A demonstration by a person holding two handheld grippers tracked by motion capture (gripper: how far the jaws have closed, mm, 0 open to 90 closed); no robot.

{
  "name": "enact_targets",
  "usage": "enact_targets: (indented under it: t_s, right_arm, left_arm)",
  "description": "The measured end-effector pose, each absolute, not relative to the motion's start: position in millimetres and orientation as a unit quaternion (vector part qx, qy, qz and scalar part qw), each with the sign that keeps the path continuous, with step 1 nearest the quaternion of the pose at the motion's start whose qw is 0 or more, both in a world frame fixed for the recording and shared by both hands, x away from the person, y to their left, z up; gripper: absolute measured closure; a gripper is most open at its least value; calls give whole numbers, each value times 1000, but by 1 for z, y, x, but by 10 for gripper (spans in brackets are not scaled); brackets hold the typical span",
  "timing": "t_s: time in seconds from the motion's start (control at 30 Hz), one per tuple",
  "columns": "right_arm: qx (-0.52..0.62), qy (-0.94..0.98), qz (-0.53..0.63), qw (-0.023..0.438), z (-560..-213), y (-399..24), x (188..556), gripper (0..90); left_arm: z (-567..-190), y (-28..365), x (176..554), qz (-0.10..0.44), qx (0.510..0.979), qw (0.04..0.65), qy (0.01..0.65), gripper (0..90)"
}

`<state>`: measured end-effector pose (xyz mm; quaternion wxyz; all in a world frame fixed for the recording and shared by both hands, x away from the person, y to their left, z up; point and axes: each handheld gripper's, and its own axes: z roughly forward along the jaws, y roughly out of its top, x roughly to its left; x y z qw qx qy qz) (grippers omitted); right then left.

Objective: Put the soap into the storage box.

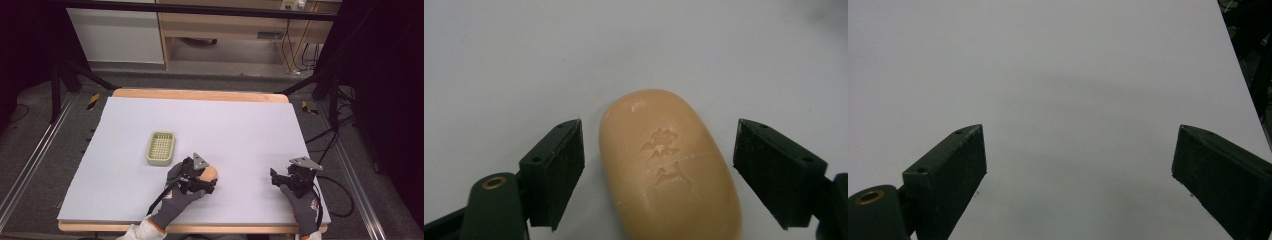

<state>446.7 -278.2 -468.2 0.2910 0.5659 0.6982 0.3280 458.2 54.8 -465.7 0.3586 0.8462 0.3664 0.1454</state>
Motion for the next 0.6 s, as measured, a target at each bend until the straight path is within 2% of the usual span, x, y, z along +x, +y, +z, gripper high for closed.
enact_targets:
  t_s: [0.33,0.6]
  right_arm:
    - [567,699,327,288,-469,-278,447,77]
    - [567,700,326,286,-469,-277,447,78]
  left_arm:
    - [-475,50,461,140,851,340,375,195]
    - [-477,50,461,136,851,337,380,235]
